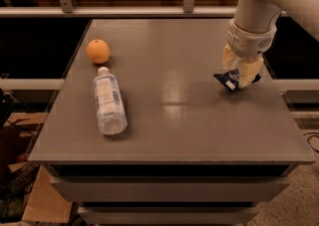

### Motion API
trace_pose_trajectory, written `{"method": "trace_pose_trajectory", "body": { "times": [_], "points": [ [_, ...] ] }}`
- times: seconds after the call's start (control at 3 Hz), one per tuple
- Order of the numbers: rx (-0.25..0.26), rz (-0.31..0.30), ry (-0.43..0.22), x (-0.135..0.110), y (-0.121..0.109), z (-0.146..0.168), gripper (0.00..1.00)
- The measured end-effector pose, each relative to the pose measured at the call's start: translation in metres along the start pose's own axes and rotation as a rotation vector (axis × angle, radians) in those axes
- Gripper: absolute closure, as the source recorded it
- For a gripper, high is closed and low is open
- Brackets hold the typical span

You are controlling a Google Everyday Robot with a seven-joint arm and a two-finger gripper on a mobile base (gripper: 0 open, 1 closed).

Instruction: Move rxbar blueberry near blue plastic bottle

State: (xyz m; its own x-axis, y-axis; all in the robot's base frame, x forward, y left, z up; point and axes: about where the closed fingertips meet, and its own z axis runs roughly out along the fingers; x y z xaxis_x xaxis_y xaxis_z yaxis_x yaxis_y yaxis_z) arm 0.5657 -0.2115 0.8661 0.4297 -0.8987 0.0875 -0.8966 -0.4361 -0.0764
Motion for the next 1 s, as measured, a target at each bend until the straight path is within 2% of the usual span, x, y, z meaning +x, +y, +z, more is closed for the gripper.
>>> {"method": "trace_pose_trajectory", "body": {
  "times": [0.33,0.67,1.0],
  "points": [
    [0.108,-0.139,-0.065,-0.054,-0.006,-0.049,1.00],
    [0.110,-0.139,-0.064,-0.054,-0.007,-0.048,1.00],
    [0.121,-0.216,-0.031,-0.074,-0.018,-0.054,1.00]
  ]
}}
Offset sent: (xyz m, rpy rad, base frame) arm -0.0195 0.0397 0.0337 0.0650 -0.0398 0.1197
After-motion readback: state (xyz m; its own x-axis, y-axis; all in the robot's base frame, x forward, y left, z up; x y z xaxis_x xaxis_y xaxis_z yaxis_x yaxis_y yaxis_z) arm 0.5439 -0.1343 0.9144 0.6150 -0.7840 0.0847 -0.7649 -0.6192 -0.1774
